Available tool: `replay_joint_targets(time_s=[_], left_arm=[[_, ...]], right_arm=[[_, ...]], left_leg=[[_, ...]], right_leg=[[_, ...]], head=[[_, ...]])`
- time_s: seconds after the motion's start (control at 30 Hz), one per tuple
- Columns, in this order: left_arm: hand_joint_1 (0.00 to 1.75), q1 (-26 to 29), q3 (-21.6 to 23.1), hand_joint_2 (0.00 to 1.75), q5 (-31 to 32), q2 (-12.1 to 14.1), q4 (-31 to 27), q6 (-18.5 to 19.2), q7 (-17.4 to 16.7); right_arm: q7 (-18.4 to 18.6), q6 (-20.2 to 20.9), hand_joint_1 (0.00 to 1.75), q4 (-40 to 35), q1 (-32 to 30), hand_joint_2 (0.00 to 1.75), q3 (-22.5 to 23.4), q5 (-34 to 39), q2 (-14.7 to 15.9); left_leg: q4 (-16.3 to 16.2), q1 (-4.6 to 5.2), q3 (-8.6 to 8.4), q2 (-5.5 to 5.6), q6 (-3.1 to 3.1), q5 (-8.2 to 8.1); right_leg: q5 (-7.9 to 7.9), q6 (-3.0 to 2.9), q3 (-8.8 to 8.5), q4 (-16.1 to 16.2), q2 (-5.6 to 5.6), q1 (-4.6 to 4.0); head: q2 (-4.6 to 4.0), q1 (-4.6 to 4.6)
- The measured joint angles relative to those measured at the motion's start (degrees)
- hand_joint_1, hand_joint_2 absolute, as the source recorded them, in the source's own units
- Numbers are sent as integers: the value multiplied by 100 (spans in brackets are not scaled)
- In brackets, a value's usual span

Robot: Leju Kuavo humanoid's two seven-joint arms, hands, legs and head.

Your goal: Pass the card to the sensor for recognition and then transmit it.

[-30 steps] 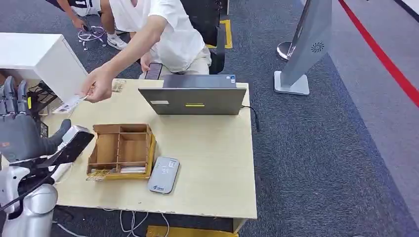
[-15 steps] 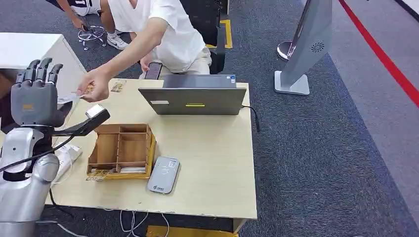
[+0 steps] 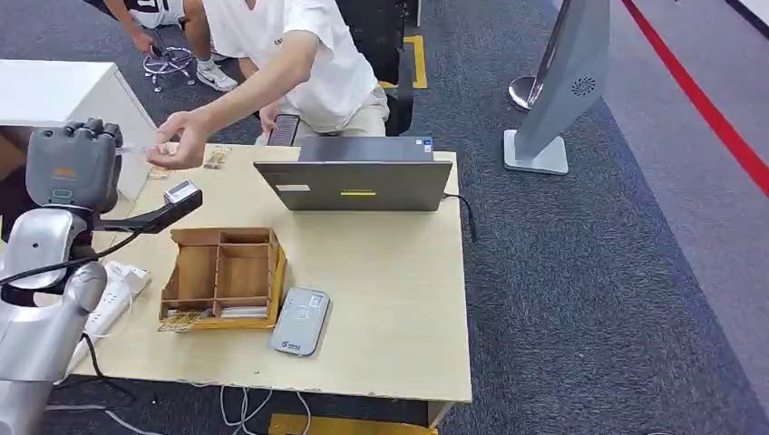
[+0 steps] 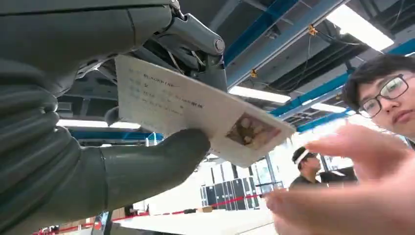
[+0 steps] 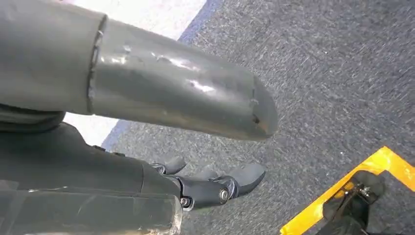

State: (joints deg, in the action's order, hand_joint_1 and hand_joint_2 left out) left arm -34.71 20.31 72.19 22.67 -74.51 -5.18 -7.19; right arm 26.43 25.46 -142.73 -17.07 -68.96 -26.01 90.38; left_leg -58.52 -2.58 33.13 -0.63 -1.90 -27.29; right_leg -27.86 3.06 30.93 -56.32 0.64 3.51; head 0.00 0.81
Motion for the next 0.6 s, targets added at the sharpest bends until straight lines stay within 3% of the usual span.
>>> replay_joint_targets(time_s=[0.23,0.33,0.6], left_arm=[[175,57,24,175,-35,-57,3,-227,41],[175,340,83,175,31,-166,-321,-507,161],[175,1084,773,175,413,-575,-1097,-879,282]], right_arm=[[127,0,0,-2,-72,0,-2,-255,0],[203,0,0,-6,-107,0,-18,-443,-2],[332,-2,0,-20,-130,0,-159,-697,-55]], left_leg=[[0,1,0,0,0,0],[-1,2,0,0,0,-1],[-2,6,1,0,3,-3]], right_leg=[[0,0,-1,0,0,1],[0,0,0,1,-1,1],[-1,1,0,3,1,4]], head=[[0,2],[0,0],[0,0]])
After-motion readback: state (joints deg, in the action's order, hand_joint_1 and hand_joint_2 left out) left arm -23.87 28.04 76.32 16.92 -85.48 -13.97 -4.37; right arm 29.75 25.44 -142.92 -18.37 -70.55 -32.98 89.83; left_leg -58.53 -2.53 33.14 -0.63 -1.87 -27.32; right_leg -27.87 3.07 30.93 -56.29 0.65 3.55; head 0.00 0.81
